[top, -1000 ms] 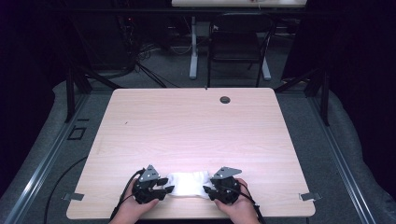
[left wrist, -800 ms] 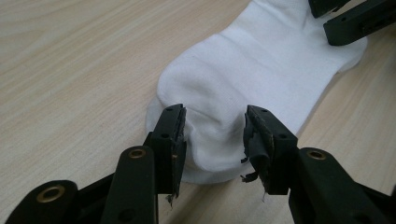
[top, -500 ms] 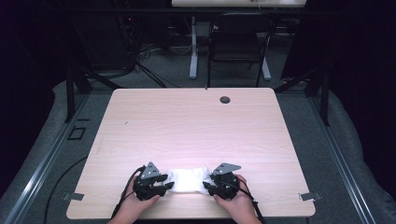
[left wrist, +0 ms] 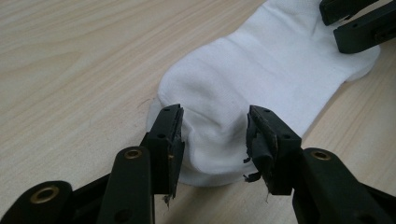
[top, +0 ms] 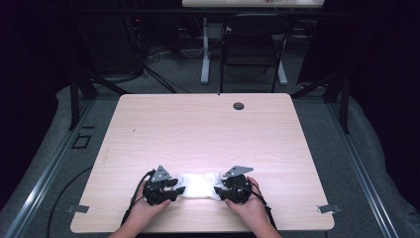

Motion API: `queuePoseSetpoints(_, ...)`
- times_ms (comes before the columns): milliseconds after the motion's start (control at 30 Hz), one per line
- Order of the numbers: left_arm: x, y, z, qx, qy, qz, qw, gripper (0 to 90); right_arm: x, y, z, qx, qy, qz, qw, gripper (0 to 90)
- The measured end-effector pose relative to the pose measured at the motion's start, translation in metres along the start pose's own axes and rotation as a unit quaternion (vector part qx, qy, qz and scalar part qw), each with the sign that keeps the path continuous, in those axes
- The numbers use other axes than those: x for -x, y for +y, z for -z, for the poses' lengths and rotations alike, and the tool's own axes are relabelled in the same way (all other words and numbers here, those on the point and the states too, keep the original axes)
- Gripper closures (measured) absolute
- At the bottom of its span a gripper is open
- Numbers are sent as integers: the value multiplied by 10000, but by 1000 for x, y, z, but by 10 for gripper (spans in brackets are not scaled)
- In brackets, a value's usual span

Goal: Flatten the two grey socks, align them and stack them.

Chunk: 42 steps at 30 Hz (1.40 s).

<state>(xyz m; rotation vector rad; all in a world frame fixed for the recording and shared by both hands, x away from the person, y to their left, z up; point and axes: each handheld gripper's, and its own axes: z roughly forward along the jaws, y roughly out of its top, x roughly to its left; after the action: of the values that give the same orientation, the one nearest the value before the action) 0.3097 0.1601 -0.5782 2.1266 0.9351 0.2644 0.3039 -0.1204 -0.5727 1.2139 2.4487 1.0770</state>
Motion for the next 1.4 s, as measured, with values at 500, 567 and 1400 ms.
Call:
queuePoseSetpoints(500, -16, 11, -11, 88, 50, 208, 9997, 552, 16, 12, -11, 83, -1, -212, 9997, 564)
queuePoseSetpoints(567, -16, 11, -12, 106, 56, 219, 9997, 551, 18, 12, -12, 113, 17, -243, 9996, 562)
queuePoseSetpoints(1400, -12, 19, 16, 500, -118, 357, 9980, 435, 5, 22, 18, 470, -152, -51, 9988, 424)
